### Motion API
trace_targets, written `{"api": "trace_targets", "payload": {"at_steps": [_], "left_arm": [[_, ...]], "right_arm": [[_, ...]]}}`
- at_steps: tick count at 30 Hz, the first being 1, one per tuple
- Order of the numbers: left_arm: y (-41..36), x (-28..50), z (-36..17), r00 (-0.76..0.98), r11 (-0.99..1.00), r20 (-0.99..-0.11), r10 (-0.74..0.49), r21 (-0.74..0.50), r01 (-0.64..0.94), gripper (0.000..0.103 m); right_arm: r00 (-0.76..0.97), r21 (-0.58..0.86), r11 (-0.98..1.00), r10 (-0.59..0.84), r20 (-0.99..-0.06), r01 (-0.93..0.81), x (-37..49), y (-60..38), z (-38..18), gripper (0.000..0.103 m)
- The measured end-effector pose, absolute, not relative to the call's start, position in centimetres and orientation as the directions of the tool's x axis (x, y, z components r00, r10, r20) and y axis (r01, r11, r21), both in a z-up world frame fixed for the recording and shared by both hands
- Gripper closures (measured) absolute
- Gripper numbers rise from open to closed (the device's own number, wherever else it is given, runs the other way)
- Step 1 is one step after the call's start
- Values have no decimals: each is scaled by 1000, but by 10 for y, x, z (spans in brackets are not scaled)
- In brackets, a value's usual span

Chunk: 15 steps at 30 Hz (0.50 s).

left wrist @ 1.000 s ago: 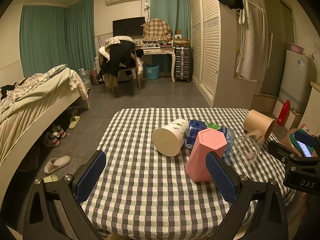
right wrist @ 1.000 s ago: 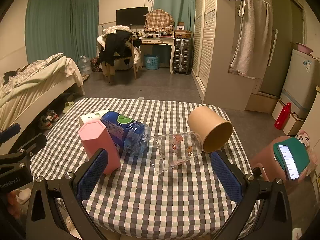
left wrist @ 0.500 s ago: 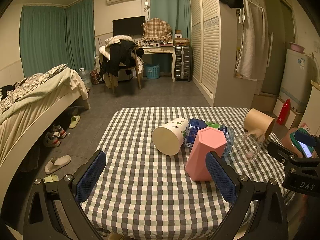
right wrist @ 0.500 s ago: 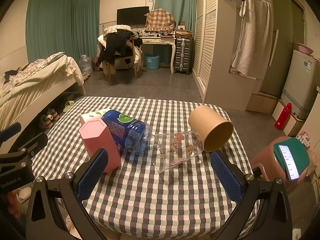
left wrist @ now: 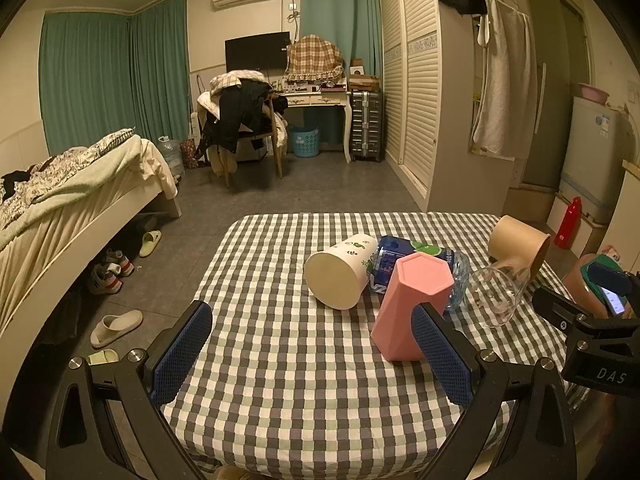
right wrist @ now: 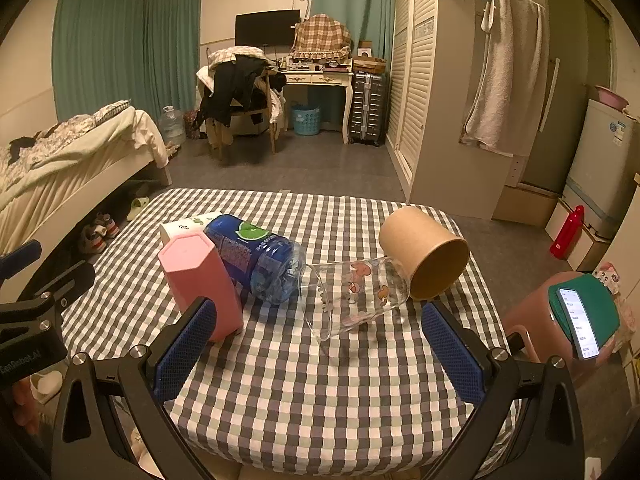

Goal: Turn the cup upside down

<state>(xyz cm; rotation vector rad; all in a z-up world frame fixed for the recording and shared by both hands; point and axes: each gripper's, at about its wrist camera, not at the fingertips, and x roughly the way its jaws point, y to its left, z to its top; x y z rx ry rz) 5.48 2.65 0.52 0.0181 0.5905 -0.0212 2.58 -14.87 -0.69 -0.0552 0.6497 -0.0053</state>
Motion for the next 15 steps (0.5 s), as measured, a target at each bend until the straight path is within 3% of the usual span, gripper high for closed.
{"api": "trace_targets", "payload": {"at_steps": [15], "left_arm": [[28,52,-1,825,999,-565,-24,6,33,0]], "right_arm": [[790,-50,999,-23,-613,-9,27,-150,-12,0]]}}
